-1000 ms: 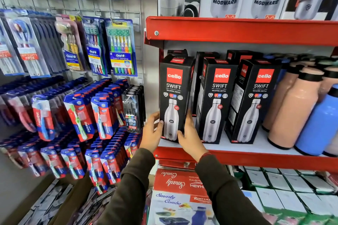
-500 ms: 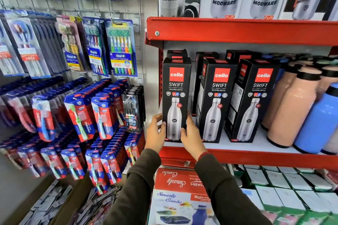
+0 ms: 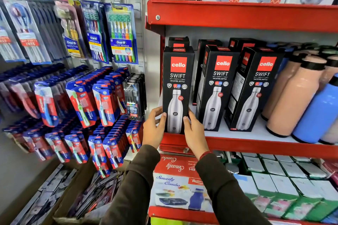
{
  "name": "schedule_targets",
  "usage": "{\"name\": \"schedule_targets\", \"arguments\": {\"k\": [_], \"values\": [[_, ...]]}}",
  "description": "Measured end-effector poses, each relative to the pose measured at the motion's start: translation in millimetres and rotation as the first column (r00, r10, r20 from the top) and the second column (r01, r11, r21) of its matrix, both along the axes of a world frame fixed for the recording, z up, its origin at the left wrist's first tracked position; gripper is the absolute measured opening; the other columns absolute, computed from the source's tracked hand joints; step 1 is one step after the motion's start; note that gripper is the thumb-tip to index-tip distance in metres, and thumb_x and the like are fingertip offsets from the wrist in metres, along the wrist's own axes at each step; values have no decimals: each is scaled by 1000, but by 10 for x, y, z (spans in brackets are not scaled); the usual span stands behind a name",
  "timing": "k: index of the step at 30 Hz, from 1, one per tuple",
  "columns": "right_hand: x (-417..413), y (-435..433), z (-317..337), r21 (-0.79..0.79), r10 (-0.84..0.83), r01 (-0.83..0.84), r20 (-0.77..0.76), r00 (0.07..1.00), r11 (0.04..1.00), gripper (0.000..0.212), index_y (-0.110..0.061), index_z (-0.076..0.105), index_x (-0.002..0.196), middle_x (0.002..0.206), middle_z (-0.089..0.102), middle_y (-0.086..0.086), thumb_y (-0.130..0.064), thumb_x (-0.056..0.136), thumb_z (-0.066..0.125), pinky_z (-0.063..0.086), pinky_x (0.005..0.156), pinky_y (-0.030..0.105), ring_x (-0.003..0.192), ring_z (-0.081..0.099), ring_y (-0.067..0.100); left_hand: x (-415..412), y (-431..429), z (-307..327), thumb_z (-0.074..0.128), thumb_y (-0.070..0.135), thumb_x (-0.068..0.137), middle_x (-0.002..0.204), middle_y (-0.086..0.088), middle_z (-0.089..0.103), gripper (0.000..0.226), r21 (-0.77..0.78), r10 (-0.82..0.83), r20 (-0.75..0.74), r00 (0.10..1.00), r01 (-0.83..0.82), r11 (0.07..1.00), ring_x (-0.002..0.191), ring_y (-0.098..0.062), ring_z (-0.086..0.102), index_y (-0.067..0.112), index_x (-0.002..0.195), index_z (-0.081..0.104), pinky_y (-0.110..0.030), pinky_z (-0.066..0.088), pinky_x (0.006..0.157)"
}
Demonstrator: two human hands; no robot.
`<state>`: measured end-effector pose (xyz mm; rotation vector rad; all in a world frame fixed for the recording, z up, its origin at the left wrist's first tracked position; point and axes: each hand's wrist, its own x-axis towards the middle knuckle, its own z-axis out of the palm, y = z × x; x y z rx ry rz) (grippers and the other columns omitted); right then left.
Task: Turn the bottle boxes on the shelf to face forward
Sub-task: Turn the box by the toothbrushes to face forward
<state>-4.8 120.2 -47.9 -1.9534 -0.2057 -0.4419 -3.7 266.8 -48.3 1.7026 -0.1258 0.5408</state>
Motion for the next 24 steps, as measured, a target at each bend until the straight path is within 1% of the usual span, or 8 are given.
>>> {"name": "schedule_targets", "arguments": {"k": [3,7,10,13,16,19,21,24], "values": [[-71,-7,-1,-4,-5,5,3,1000,1000,46,-25,36,150,125,60,-5,-25,104,40,32,87,0,108,51,-2,-67,5,-4,55,25,100,111,32,55,23,2,2,-5,1000,-2,1000,97,31,52,28,123,56,6,39,78],[-109,-13,11,-39,-32,33,10,999,999,46,-27,37,149,124,66,4,-27,103,40,41,91,19,111,61,16,-120,7,7,54,24,100,109,30,56,21,24,19,-10,1000,-19,1000,97,31,52,31,120,55,7,38,77],[-130,-24,13,-73,-63,64,5,998,995,45,-26,39,148,116,69,10,-28,103,41,44,81,19,102,65,22,-138,17,20,53,26,101,112,18,60,26,27,16,-34,999,-15,1000,97,20,57,26,126,57,7,38,76],[-154,-56,27,-62,-61,60,-6,998,996,43,-22,44,145,120,68,7,-29,103,43,43,82,14,98,65,16,-165,14,35,52,28,101,117,13,60,25,19,8,-53,999,-7,1000,99,15,56,31,126,55,7,38,76],[-193,-121,37,13,-76,75,13,997,997,37,-21,53,137,128,64,4,-27,101,47,50,90,21,101,63,7,-232,-77,-1,54,30,100,124,14,59,26,-56,33,-32,999,-34,998,108,9,59,38,124,52,-2,44,82],[-272,-248,35,149,-186,160,182,966,976,29,-27,60,127,123,60,-5,-22,100,50,51,87,18,100,59,-1,-329,-256,-58,56,33,97,126,11,57,29,-78,245,83,966,-239,968,112,-14,56,33,125,51,-26,49,91],[-283,-377,59,230,-262,203,268,927,952,29,-28,59,125,121,53,-5,-18,99,50,48,84,14,99,58,5,-398,-409,-44,53,28,98,119,18,54,27,-56,304,224,926,-300,952,107,-12,54,36,123,50,-27,45,94],[-234,-589,116,271,-329,258,263,907,927,34,-23,51,133,128,44,0,-18,99,51,45,97,25,113,55,15,-453,-686,8,46,18,99,119,18,51,30,22,223,403,888,-253,967,112,-9,52,30,126,51,-24,42,98]]}}
